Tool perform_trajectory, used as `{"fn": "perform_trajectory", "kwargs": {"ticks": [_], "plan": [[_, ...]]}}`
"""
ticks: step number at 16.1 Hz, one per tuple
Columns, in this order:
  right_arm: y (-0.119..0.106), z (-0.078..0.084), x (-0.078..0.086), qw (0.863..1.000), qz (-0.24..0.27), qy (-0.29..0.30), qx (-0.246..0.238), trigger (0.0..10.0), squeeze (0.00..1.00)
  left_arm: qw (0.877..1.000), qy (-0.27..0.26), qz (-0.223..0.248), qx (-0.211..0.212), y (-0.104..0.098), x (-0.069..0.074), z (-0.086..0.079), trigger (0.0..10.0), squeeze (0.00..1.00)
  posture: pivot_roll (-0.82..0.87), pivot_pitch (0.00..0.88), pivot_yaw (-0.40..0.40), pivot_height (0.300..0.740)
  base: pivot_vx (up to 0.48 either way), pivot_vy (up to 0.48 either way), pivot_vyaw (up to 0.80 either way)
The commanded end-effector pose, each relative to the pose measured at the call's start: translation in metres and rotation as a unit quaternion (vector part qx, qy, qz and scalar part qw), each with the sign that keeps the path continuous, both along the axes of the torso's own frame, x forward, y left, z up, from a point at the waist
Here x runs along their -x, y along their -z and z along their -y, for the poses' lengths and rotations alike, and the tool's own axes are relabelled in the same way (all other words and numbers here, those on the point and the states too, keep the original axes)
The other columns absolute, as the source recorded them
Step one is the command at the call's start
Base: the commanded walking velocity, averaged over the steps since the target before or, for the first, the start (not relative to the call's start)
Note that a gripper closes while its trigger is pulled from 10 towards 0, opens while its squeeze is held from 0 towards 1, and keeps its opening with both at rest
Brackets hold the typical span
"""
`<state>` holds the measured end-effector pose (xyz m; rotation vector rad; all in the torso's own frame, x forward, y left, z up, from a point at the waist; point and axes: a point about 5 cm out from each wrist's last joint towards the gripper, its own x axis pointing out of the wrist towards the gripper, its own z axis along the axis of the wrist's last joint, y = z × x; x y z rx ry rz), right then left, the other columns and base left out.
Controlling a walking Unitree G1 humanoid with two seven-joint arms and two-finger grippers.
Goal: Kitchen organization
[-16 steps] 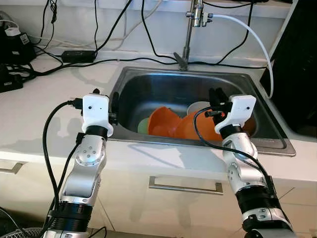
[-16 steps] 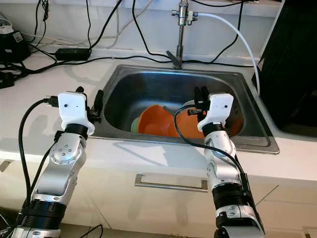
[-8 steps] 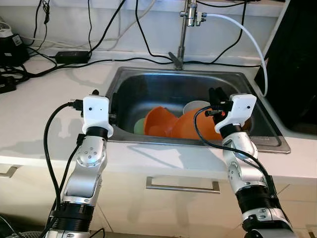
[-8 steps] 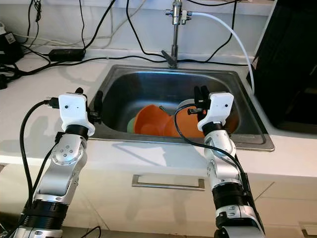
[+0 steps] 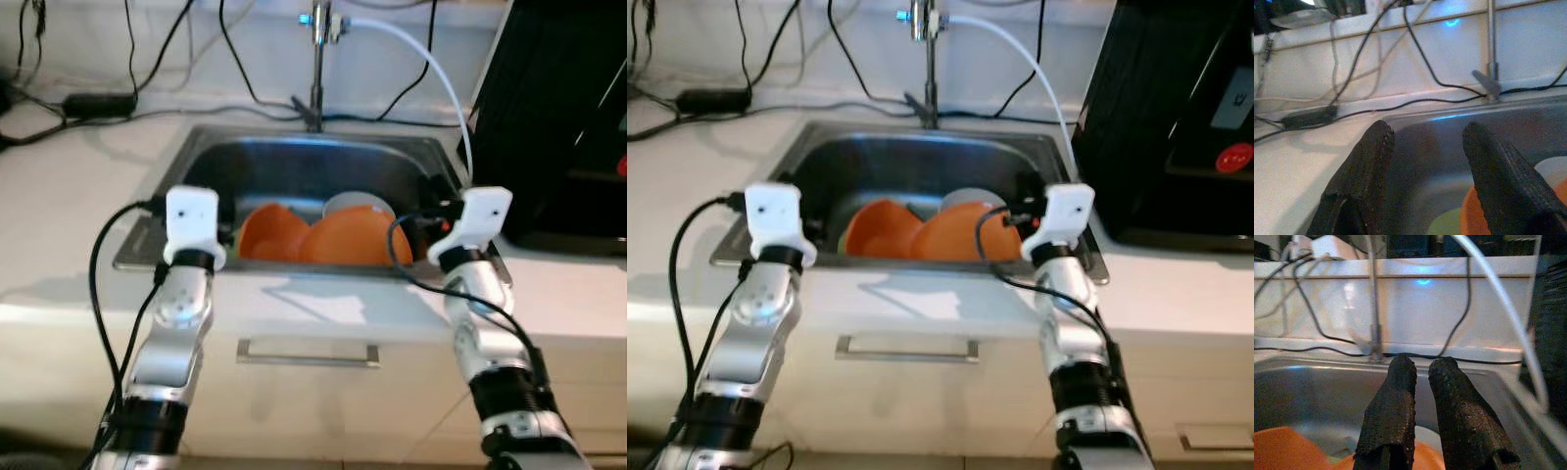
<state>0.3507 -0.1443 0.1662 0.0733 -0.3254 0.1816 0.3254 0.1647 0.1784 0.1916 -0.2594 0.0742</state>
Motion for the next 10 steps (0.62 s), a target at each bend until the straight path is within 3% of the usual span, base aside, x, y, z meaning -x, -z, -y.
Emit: {"fn": "perform_trajectory", "kwargs": {"ticks": [1,8,10], "plan": [[-0.0041,0.0018,-0.0008,1.000,0.007,-0.002,0.003,10.0,0.00,1.000,0.008,0.010,0.006,-0.0031,-0.0003,0.0031,10.0,0.00,0.09,0.000,0.002,0.740,0.000,0.000,0.00],[-0.0043,0.0018,-0.0012,1.000,0.007,-0.005,0.005,10.0,0.00,1.000,0.013,0.015,0.011,-0.0044,0.0001,0.0066,10.0,0.00,0.08,0.000,0.003,0.740,0.000,0.000,0.00],[-0.0041,0.0021,-0.0011,1.000,0.006,-0.006,0.005,10.0,0.00,1.000,0.015,0.012,0.018,-0.0023,0.0006,0.0076,10.0,0.00,0.08,0.000,0.002,0.740,-0.266,0.000,0.00]]}}
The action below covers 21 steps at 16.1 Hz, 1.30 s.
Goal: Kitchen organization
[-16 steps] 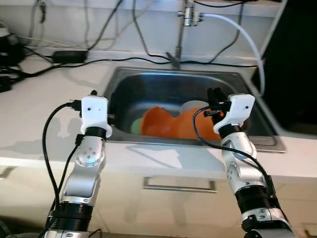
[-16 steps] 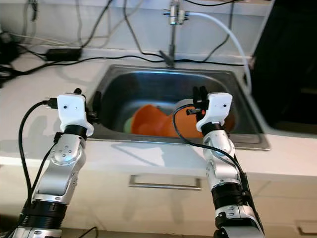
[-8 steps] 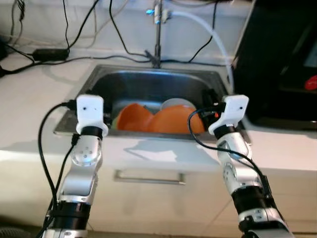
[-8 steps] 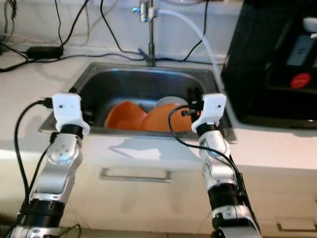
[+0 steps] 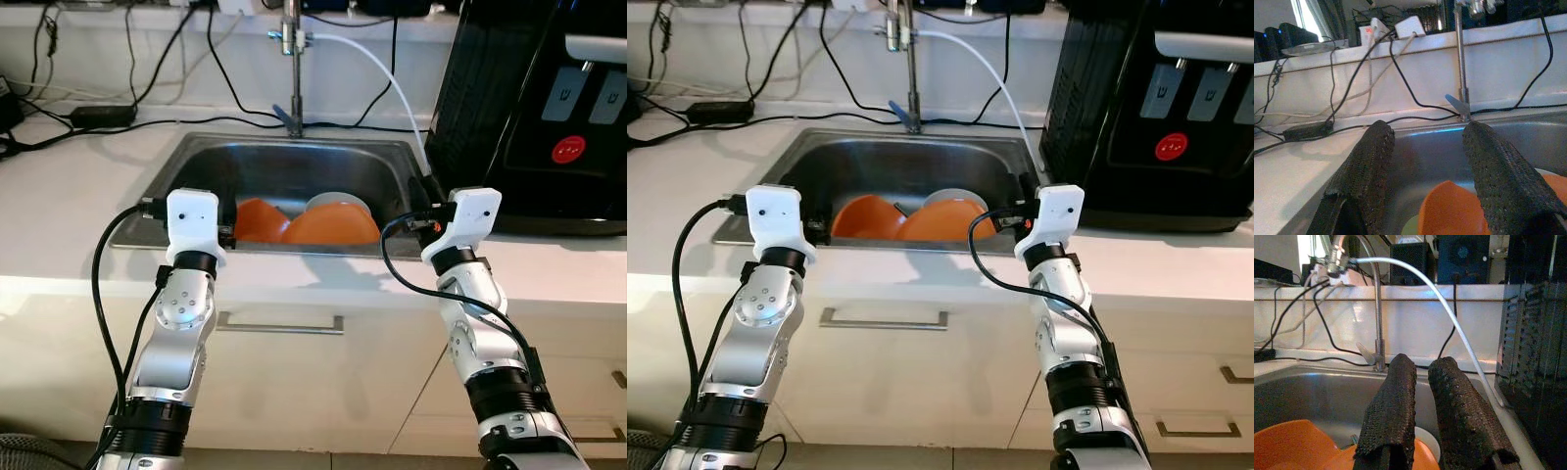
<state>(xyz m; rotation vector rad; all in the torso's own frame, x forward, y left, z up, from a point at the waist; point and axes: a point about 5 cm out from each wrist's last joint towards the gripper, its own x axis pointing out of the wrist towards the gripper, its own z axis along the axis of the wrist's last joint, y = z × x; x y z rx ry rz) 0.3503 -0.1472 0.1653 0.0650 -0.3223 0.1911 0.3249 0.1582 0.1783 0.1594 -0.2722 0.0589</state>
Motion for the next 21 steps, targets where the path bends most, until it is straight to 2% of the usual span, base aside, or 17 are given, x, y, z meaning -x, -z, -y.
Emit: {"fn": "perform_trajectory", "kwargs": {"ticks": [1,7,13,18,21], "plan": [[-0.0046,-0.0009,-0.0014,1.000,0.006,-0.002,0.000,10.0,0.00,1.000,0.005,0.004,0.004,-0.0018,0.0003,0.0008,10.0,0.00,0.08,0.000,0.002,0.740,-0.274,0.000,0.00],[-0.0049,-0.0012,-0.0024,1.000,0.004,-0.003,0.002,10.0,0.00,1.000,0.000,-0.001,0.003,-0.0011,-0.0008,-0.0018,10.0,0.00,0.08,0.004,-0.006,0.740,-0.122,0.000,0.00],[-0.0040,-0.0011,-0.0026,1.000,0.001,-0.002,0.001,10.0,0.00,1.000,-0.001,-0.006,0.030,0.0009,-0.0026,-0.0033,10.0,0.00,0.08,0.005,-0.004,0.740,0.000,0.000,0.00],[-0.0028,-0.0029,-0.0033,1.000,-0.004,-0.008,0.001,10.0,0.00,1.000,-0.005,-0.012,0.020,0.0031,-0.0018,-0.0053,10.0,0.00,0.08,0.005,-0.010,0.740,0.000,0.000,0.00],[-0.0026,-0.0031,-0.0035,1.000,-0.005,-0.009,0.003,10.0,0.00,1.000,-0.010,-0.014,0.017,0.0032,-0.0028,-0.0065,10.0,0.00,0.08,0.003,-0.010,0.740,0.000,-0.364,0.00]]}}
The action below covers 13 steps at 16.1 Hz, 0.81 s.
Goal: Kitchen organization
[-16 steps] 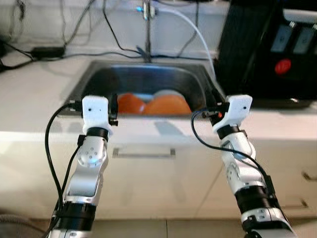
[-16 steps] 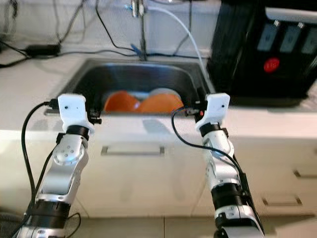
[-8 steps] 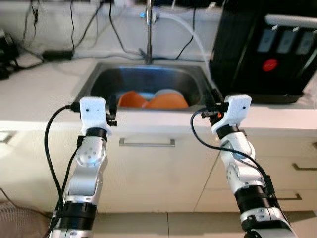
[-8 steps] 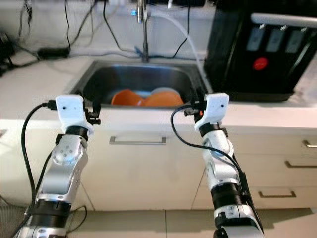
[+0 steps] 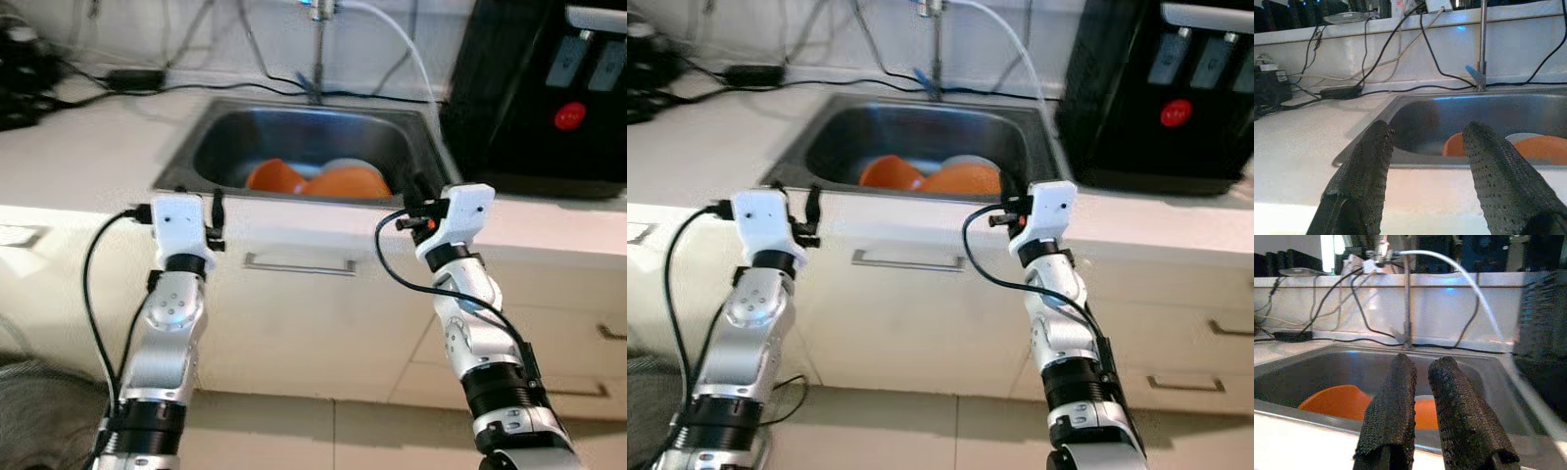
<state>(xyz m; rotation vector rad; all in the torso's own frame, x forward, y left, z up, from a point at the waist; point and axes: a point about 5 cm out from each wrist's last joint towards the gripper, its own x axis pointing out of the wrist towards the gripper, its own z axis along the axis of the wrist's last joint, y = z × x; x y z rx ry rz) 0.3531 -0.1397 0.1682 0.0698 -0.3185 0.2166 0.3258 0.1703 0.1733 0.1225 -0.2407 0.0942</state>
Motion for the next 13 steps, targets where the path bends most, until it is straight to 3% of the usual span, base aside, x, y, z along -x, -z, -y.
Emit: {"fn": "perform_trajectory", "kwargs": {"ticks": [1,13], "plan": [[0.0003,0.0043,-0.0008,1.000,-0.003,0.004,0.003,10.0,0.00,1.000,0.007,-0.002,-0.004,-0.0015,-0.0019,0.0057,10.0,0.00,0.08,0.003,-0.010,0.740,0.000,-0.382,0.00],[0.0016,0.0030,-0.0013,1.000,-0.006,-0.001,0.005,10.0,0.00,1.000,0.012,-0.003,-0.010,-0.0025,-0.0026,0.0076,10.0,0.00,0.08,0.000,-0.007,0.740,0.000,-0.387,0.00]]}}
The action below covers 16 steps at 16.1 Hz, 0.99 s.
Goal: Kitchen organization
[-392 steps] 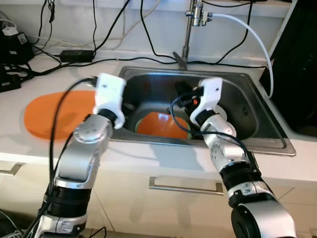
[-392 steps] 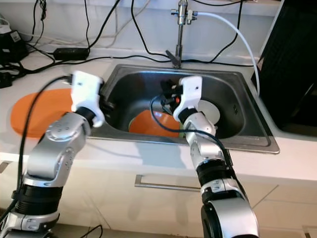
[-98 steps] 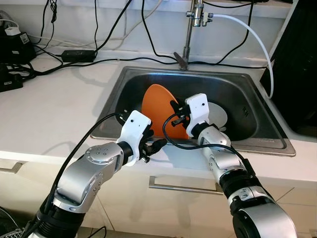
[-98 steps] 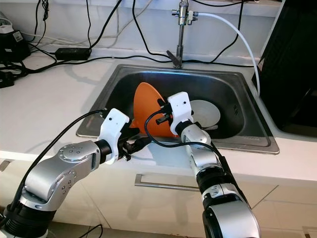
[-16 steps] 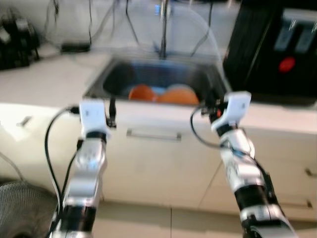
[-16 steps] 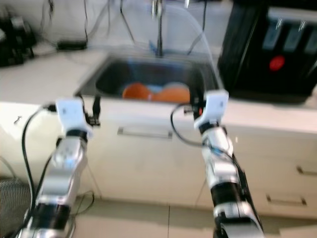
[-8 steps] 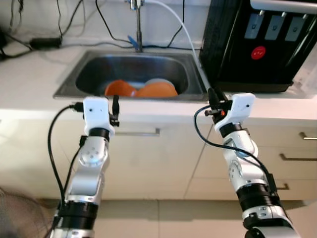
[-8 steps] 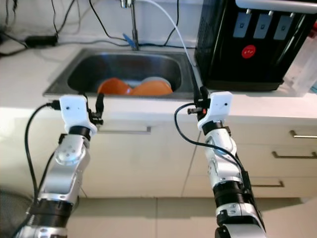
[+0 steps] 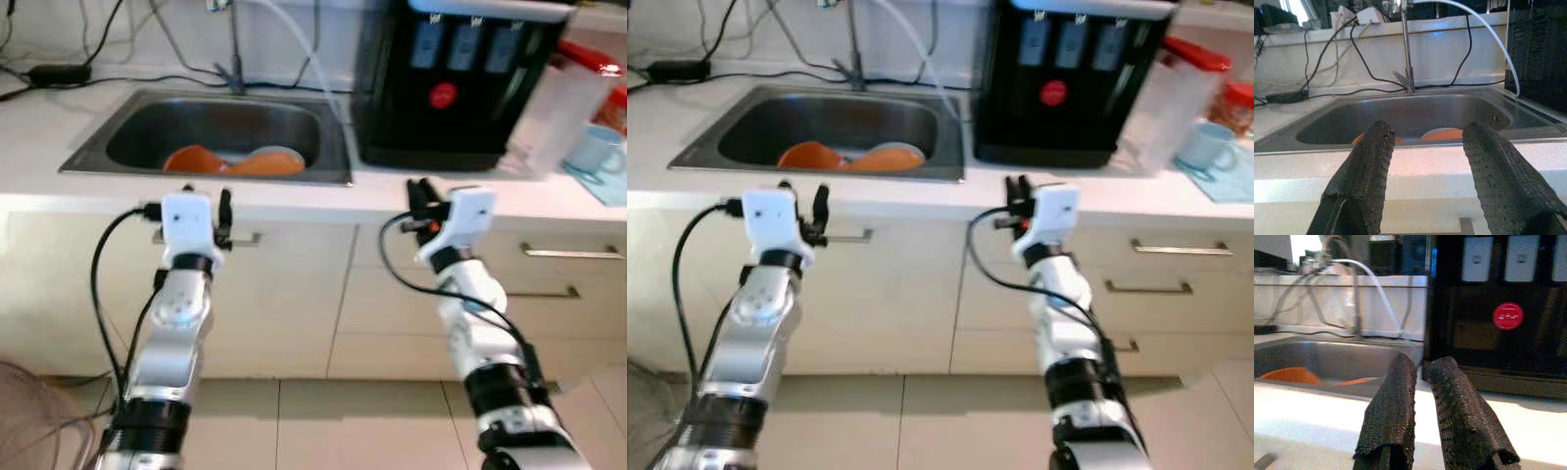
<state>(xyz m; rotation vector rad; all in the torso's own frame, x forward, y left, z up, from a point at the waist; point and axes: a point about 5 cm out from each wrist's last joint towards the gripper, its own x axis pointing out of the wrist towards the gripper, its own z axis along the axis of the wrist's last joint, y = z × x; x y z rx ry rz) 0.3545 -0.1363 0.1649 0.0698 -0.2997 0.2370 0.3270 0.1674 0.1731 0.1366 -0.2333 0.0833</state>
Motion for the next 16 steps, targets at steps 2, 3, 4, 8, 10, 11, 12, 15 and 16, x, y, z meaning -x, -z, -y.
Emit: {"fn": "perform_trajectory", "kwargs": {"ticks": [2,3,4,8,10,11,12,15,16], "plan": [[-0.001,0.006,0.000,1.000,0.003,0.010,0.004,10.0,0.00,1.000,0.009,0.000,-0.003,-0.002,-0.002,0.005,10.0,0.00,0.08,0.000,-0.001,0.740,0.000,-0.386,0.00],[-0.001,0.006,0.000,1.000,0.003,0.009,0.007,10.0,0.00,1.000,0.009,0.000,-0.003,-0.002,-0.002,0.005,10.0,0.00,0.08,0.000,-0.001,0.740,0.000,-0.382,0.00],[-0.001,0.006,0.000,1.000,0.002,0.009,0.010,10.0,0.00,1.000,0.010,-0.001,-0.003,-0.002,-0.002,0.005,10.0,0.00,0.08,0.000,0.000,0.740,0.000,-0.382,0.00],[0.003,0.007,0.000,1.000,-0.004,0.012,0.016,10.0,0.00,1.000,0.015,-0.004,-0.004,0.000,-0.002,0.006,10.0,0.00,0.08,0.000,0.001,0.740,0.000,-0.386,0.00],[0.010,0.013,0.000,1.000,-0.019,0.022,0.011,10.0,0.00,1.000,0.015,-0.024,-0.003,0.012,-0.002,0.006,10.0,0.00,0.08,0.000,0.001,0.740,0.000,-0.390,0.00],[0.014,0.016,0.000,0.999,-0.028,0.026,0.011,10.0,0.00,0.999,0.014,-0.031,-0.004,0.017,-0.001,0.005,10.0,0.00,0.07,0.000,-0.001,0.740,0.000,-0.386,0.00],[0.020,0.019,0.000,0.999,-0.041,0.032,0.015,10.0,0.00,0.999,0.014,-0.043,-0.006,0.024,-0.001,0.005,10.0,0.00,0.07,0.000,-0.001,0.740,0.000,-0.386,0.00],[0.051,0.029,0.005,0.993,-0.103,0.043,0.036,10.0,0.00,0.996,0.013,-0.091,-0.003,0.052,0.002,0.001,10.0,0.00,0.07,0.000,-0.007,0.740,0.000,-0.384,0.00],[0.063,0.032,0.008,0.990,-0.129,0.046,0.039,10.0,0.00,0.994,0.014,-0.109,-0.006,0.063,0.004,0.000,10.0,0.00,0.07,0.000,-0.008,0.740,0.000,-0.386,0.00]]}}
